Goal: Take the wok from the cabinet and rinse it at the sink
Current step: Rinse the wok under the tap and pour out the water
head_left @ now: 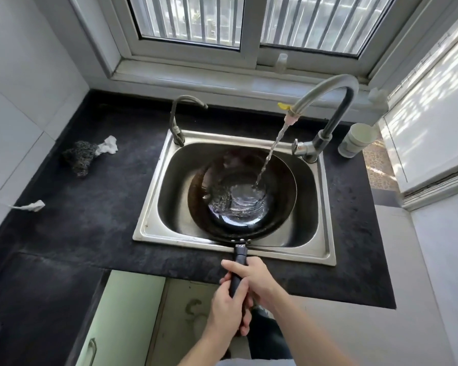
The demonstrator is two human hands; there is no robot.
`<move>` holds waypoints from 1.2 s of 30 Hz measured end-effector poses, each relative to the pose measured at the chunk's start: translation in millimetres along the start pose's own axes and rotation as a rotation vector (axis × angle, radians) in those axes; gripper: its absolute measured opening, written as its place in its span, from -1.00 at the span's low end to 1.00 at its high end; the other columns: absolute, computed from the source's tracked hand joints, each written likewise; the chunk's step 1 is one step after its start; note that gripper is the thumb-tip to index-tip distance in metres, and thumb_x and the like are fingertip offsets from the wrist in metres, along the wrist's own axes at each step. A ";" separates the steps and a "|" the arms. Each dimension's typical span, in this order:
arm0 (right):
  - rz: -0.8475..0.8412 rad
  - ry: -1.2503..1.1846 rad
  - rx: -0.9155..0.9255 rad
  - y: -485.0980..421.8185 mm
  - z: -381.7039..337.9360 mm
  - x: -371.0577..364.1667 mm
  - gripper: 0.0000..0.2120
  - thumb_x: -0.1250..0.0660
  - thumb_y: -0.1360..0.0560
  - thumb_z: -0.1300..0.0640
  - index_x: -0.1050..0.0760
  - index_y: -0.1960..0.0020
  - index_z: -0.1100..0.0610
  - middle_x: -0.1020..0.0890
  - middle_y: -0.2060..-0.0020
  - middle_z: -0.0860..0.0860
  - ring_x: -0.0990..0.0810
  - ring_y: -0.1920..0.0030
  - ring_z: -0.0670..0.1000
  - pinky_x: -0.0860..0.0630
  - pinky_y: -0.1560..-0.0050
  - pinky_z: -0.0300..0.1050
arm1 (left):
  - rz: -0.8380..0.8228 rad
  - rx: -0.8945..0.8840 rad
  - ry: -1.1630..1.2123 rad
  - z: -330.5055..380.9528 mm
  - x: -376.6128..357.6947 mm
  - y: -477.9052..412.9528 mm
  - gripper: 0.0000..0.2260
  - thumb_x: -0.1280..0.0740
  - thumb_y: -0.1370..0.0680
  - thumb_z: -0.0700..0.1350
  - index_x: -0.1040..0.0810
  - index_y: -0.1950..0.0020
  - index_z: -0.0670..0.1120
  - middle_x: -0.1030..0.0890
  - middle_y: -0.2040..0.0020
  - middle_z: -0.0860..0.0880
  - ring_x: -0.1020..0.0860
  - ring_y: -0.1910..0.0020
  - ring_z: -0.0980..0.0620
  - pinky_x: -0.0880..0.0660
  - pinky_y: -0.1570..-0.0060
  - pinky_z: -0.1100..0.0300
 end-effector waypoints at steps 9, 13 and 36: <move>-0.048 0.357 -0.136 8.4 -19.5 28.1 -0.63 -0.37 -0.56 -0.11 -0.58 0.06 0.23 -0.72 0.21 0.08 -0.70 0.28 0.02 -0.64 0.13 -0.07 | -0.122 0.037 0.094 -1.2 -5.3 -8.8 -0.68 -0.22 -0.64 0.00 -0.48 0.03 -0.28 -0.40 0.52 -0.07 -0.29 0.70 0.03 -0.25 0.67 0.32; 0.190 0.414 0.068 13.6 -93.0 111.7 -0.77 -0.36 -0.60 0.08 -0.61 0.06 0.26 -0.75 0.22 0.14 -0.72 0.31 0.07 -0.68 0.16 0.05 | -0.120 -0.001 0.128 -7.2 -2.6 -11.7 -0.71 -0.19 -0.65 -0.05 -0.44 0.10 -0.27 -0.37 0.54 -0.09 -0.27 0.72 0.04 -0.23 0.68 0.35; 1.011 0.722 0.676 -51.0 -270.6 231.0 -0.56 -0.40 -0.45 -0.25 -0.50 -0.14 0.04 -0.67 0.01 0.01 -0.65 -0.02 0.08 -0.56 -0.01 0.03 | -0.077 -0.003 0.091 1.6 -17.8 -23.2 -0.69 -0.23 -0.63 0.00 -0.42 0.10 -0.25 -0.38 0.49 -0.10 -0.29 0.67 0.00 -0.27 0.66 0.30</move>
Point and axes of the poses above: each hand's wrist, its own y-axis away from the middle knuckle, its own x-axis out of the back of the hand, z = x × y, the point moved 8 cm from there along -y, towards the middle knuckle
